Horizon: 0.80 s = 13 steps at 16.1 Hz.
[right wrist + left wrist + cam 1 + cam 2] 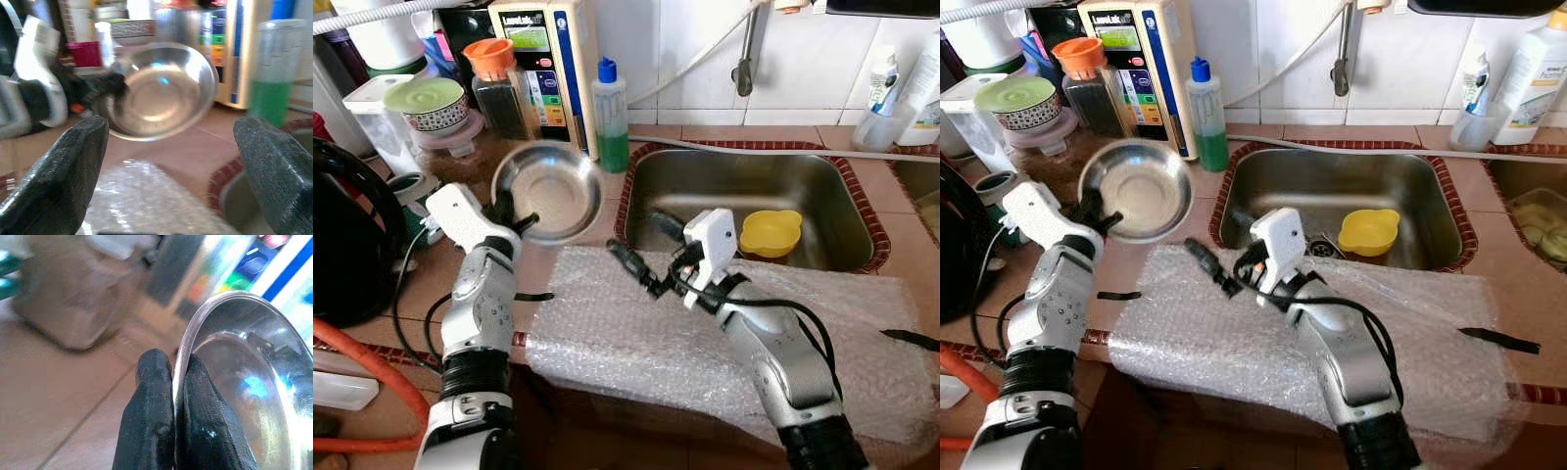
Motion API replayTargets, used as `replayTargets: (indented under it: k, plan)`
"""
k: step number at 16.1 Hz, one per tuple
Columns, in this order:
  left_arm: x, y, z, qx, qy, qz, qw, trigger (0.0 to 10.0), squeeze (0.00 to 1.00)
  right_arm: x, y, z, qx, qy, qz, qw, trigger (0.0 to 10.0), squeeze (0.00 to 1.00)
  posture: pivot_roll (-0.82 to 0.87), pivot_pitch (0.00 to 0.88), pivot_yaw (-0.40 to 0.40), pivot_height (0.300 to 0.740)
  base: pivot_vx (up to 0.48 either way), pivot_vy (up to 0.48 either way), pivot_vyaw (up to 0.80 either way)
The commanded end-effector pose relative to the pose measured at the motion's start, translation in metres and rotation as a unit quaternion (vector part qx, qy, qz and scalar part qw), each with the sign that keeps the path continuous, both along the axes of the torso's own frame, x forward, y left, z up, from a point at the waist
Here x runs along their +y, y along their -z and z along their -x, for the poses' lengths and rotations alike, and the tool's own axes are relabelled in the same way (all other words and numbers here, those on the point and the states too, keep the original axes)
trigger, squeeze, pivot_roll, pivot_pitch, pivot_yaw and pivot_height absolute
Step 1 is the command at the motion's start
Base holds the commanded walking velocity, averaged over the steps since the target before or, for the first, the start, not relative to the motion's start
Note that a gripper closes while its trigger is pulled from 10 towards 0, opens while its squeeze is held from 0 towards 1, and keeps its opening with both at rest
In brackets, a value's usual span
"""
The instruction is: Kitchen organization
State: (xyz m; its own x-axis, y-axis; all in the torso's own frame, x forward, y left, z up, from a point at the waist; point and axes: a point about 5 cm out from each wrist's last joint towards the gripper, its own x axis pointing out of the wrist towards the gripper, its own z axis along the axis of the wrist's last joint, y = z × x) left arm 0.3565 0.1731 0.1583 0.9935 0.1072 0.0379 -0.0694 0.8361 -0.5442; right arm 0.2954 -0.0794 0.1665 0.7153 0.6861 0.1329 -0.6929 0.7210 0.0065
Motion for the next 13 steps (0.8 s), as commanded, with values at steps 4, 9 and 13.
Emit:
replayTargets:
  k: [4, 9, 13]
  plan:
    - [-0.01, -0.019, 0.002, -0.074, 0.038, -0.011, 0.996, 0.0, 0.0, -0.008, -0.016, -0.011, -0.021, 0.049, -0.038, 0.998, 10.0, 0.73, 0.0, 0.018, 0.111, 0.74, 0.0, 0.0, 0.0]
    - [-0.039, -0.032, 0.009, -0.13, 0.111, -0.046, 0.984, 0.0, 0.0, -0.023, -0.029, -0.026, -0.022, 0.126, -0.107, 0.986, 10.0, 0.72, 0.0, 0.023, 0.112, 0.74, 0.0, 0.0, 0.0]
    - [-0.057, -0.039, 0.014, -0.152, 0.155, -0.038, 0.975, 0.0, 0.0, -0.021, -0.028, -0.032, -0.017, 0.142, -0.102, 0.984, 10.0, 0.0, 0.0, 0.021, 0.112, 0.74, 0.0, 0.0, 0.0]
